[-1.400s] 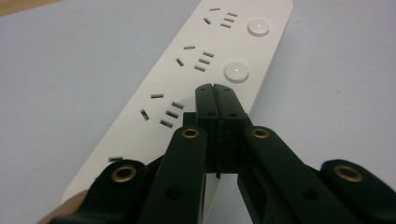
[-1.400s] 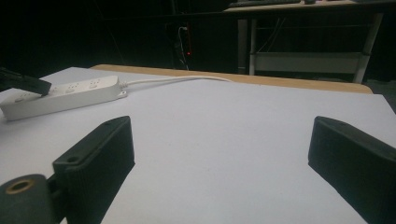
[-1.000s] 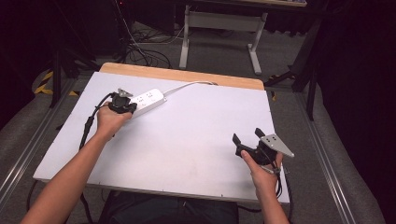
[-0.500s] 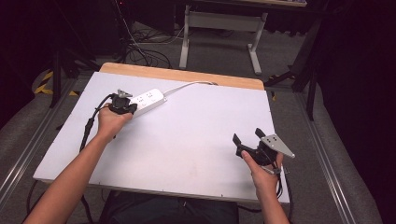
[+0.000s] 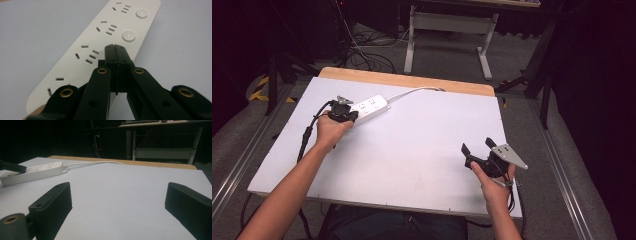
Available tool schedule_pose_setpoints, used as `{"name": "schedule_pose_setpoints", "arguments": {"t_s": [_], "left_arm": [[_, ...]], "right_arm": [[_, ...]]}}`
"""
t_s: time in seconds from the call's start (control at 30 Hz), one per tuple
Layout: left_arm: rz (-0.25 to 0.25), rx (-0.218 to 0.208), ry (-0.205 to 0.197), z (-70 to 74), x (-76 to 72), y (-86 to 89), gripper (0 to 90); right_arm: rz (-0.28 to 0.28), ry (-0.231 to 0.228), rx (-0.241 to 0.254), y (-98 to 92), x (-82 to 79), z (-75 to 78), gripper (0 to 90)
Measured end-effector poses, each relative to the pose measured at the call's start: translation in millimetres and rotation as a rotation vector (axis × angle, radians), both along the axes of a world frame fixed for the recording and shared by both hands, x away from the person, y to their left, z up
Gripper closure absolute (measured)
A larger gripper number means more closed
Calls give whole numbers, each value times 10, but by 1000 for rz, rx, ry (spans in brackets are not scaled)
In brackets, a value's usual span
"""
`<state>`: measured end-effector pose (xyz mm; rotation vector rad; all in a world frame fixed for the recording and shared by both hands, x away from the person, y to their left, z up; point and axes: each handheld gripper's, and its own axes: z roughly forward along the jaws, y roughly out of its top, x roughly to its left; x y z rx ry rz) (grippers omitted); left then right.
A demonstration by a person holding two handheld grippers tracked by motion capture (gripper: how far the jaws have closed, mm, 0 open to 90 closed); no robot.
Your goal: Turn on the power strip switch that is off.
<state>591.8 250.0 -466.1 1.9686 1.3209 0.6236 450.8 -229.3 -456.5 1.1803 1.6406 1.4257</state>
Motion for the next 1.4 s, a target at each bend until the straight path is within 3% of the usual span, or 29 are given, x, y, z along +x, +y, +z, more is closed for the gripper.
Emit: {"name": "schedule_pose_setpoints", "arguments": {"t_s": [0.7,1.4], "left_arm": [[0,14,-14,-6,-6,-7,900],[-4,8,0,4,2,-2,900]], "right_arm": [[6,-4,6,5,4,9,77],[-2,1,3,-2,-19,8,79]]}}
